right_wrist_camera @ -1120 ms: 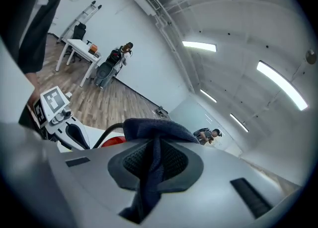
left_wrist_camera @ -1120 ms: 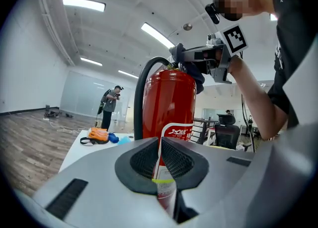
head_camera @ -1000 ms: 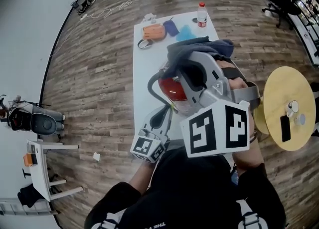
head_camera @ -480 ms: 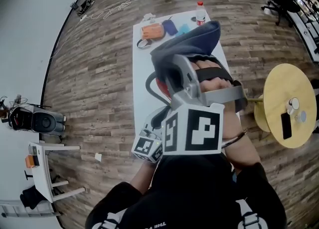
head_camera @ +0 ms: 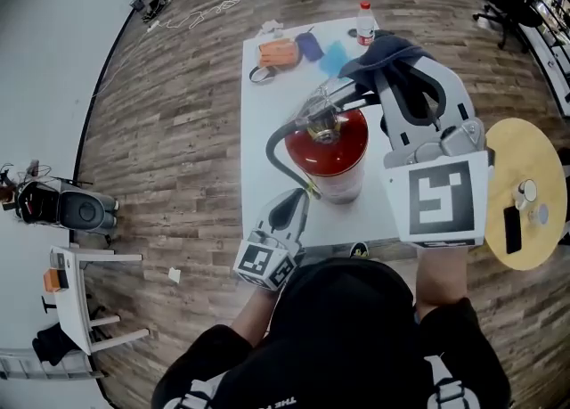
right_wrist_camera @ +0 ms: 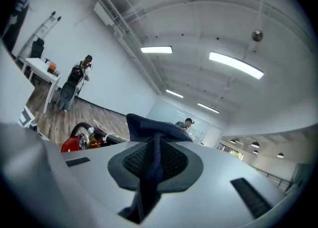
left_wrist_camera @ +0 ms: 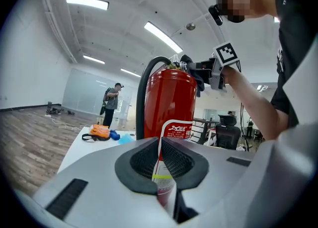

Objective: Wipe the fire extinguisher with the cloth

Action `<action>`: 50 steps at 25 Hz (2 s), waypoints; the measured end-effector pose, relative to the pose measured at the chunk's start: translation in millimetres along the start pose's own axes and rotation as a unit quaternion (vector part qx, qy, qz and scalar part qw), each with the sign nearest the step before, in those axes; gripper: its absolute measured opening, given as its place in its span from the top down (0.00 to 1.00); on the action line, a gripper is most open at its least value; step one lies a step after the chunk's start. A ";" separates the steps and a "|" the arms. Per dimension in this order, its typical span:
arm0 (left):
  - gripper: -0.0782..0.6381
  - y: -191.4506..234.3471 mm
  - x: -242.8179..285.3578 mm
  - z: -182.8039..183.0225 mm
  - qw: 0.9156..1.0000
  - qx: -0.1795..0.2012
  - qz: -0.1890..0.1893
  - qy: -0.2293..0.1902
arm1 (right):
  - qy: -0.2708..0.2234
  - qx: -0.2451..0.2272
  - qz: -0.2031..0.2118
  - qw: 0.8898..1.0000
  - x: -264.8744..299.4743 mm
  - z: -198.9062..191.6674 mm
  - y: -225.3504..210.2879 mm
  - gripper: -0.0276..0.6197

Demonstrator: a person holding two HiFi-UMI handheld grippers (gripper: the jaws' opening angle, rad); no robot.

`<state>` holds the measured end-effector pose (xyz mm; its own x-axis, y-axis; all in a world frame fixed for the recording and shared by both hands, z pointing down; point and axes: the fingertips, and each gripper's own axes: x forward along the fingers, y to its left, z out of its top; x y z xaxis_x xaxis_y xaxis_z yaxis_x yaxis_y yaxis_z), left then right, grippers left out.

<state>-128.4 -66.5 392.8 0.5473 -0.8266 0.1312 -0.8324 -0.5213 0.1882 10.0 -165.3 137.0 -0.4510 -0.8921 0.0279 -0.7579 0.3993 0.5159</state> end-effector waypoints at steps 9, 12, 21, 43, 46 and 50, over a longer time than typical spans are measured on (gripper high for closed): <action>0.84 8.0 -2.7 -2.1 1.000 0.003 0.012 0.005 | 0.054 -0.010 0.029 0.998 1.3 -44.1 35.3 0.90; 0.84 6.4 0.2 -3.3 1.000 0.001 0.011 0.006 | 0.045 -0.028 0.059 0.997 0.1 -24.9 60.4 0.90; 0.84 -5.1 17.1 -1.0 1.000 -0.002 -0.006 0.003 | -0.044 0.159 0.170 0.972 -29.8 -37.2 65.4 0.90; 0.84 5.6 10.3 -12.4 1.000 -0.011 0.013 0.017 | -0.062 0.272 0.212 0.937 -37.5 -116.1 109.8 0.90; 0.84 8.5 12.3 -13.6 1.000 -0.010 0.013 0.019 | -0.054 0.298 0.248 0.920 -52.8 -125.3 139.6 0.90; 0.84 6.5 16.7 -12.2 1.000 -0.008 0.006 0.016 | -0.027 0.283 0.281 0.917 -59.6 -141.1 181.6 0.90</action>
<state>-123.6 -81.2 408.1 0.5402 -0.8252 0.1653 -0.8374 -0.5076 0.2027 -34.3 -69.5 349.8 -0.8565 -0.5059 0.1021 -0.5146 0.8522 -0.0945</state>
